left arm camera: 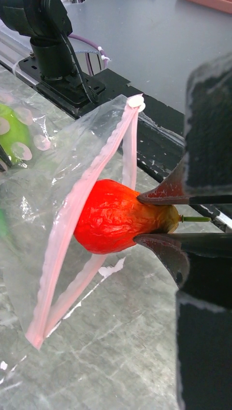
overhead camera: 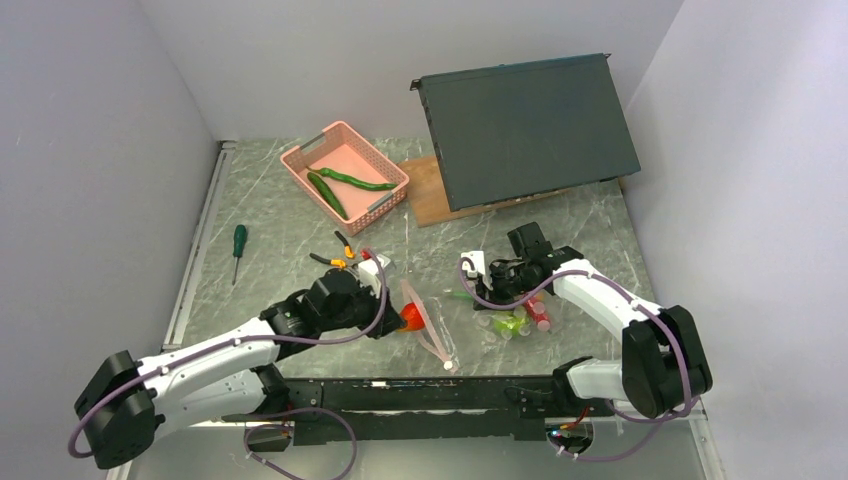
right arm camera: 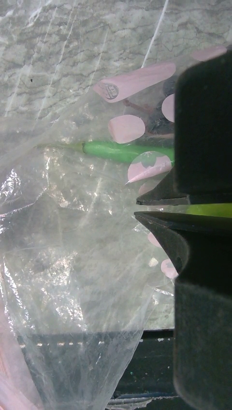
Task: Open the zip-top bag and remove the fake food
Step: Pick up the fake vegetable from the zipper food storage bag.
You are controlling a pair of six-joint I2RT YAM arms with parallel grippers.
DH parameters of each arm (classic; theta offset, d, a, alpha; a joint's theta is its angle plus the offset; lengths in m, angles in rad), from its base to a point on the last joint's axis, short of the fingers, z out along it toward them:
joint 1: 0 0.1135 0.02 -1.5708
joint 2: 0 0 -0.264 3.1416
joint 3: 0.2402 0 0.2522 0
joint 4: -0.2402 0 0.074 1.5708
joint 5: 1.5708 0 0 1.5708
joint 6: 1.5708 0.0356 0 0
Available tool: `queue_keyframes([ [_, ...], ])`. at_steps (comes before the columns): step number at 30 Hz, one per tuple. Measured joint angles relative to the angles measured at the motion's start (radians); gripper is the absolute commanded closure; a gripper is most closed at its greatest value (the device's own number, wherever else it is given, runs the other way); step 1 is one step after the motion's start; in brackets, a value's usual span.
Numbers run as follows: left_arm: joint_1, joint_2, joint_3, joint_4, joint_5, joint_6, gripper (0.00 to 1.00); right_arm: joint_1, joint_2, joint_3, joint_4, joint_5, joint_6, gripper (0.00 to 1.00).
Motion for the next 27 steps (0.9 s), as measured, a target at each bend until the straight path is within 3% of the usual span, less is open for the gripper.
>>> queue_keyframes([
  [8,0.028,-0.123,-0.001,-0.138,-0.022,0.024,1.00,0.000,-0.012,0.000,0.000,0.000,0.000,0.88],
  [16,0.105,-0.263,0.012,-0.265,-0.129,0.059,1.00,0.000,-0.025,0.000,-0.018,0.000,-0.011,0.82],
  [21,0.192,-0.287,0.070,-0.303,-0.182,0.087,1.00,0.000,-0.027,0.000,-0.043,0.001,-0.023,0.82],
  [27,0.376,-0.238,0.128,-0.277,-0.180,0.109,1.00,0.000,-0.043,0.009,-0.064,0.002,-0.041,0.81],
])
